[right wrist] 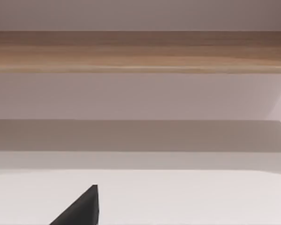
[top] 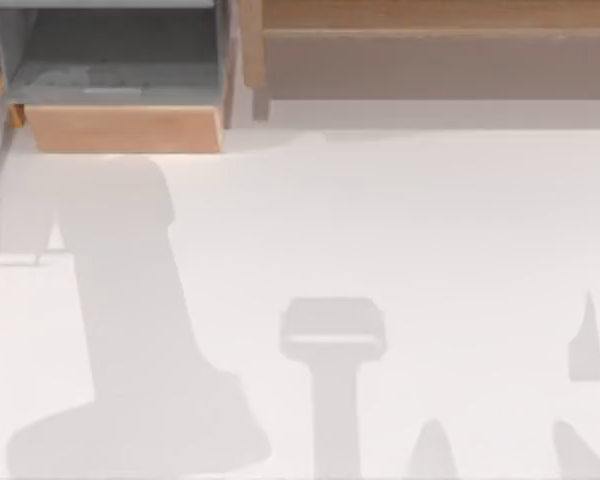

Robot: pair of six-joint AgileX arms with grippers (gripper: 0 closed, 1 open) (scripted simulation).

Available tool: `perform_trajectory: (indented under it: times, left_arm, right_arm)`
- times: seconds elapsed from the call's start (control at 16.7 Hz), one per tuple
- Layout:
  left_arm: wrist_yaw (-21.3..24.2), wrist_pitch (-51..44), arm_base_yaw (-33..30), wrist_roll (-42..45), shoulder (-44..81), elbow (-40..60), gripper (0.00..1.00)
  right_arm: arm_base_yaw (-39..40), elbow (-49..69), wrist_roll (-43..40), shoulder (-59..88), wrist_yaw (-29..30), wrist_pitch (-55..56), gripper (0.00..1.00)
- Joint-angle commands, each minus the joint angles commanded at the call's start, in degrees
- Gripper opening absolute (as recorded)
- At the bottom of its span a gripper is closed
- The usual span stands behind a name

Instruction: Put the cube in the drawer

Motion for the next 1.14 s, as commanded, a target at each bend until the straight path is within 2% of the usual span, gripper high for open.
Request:
perform_trajectory:
  times: [0.78, 1.14]
  left_arm:
    - [0.0, 0.0, 0.0, 0.0, 0.0, 0.0, 0.98]
    - [0.0, 0.0, 0.0, 0.0, 0.0, 0.0, 1.0]
  right_arm:
    - [0.0, 0.0, 0.0, 0.0, 0.0, 0.0, 1.0]
    - [0.0, 0.0, 0.0, 0.0, 0.0, 0.0, 1.0]
